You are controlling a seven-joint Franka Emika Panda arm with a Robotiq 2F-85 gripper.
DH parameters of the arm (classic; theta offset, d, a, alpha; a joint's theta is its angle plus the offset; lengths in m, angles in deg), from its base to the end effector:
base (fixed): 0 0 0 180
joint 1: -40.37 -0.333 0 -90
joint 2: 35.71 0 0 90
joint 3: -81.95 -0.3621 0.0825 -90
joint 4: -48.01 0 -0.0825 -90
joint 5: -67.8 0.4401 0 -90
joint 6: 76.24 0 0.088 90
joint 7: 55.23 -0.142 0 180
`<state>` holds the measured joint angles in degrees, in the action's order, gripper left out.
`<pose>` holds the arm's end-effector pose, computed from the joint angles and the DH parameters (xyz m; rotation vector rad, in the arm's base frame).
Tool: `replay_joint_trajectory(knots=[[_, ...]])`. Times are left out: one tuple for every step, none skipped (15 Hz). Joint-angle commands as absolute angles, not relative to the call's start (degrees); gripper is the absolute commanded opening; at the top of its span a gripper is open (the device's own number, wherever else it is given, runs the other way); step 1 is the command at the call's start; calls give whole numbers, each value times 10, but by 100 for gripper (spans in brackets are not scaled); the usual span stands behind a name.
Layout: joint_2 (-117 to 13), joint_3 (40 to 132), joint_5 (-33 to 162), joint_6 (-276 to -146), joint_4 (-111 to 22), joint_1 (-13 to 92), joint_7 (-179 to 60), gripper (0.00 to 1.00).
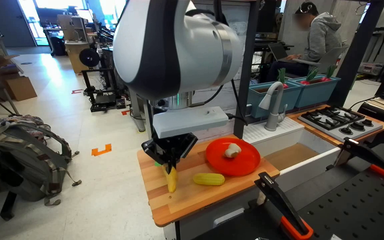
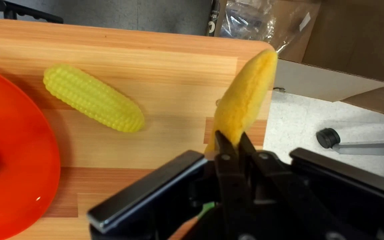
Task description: Move the yellow object forward.
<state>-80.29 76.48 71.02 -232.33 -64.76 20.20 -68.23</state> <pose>0.5800 0.2809 0.0168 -3.0552 -0.2177 0.0746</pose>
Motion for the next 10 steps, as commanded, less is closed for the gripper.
replay_joint_trajectory(knots=[[-827, 774, 685, -2299, -621, 192, -677, 2], [-834, 776, 681, -2298, -617, 191, -678, 2], [-841, 777, 677, -2295, -612, 191, -679, 2], [-848, 778, 675, -2291, -606, 190, -679, 2], [-854, 779, 673, -2286, -601, 190, -679, 2], [-860, 780, 672, -2283, -595, 188, -681, 2], [-865, 780, 672, -2277, -589, 189, -680, 2], [-869, 777, 672, -2270, -584, 192, -676, 32], [-872, 774, 671, -2249, -578, 195, -673, 33], [-875, 774, 671, -2236, -571, 195, -674, 40]])
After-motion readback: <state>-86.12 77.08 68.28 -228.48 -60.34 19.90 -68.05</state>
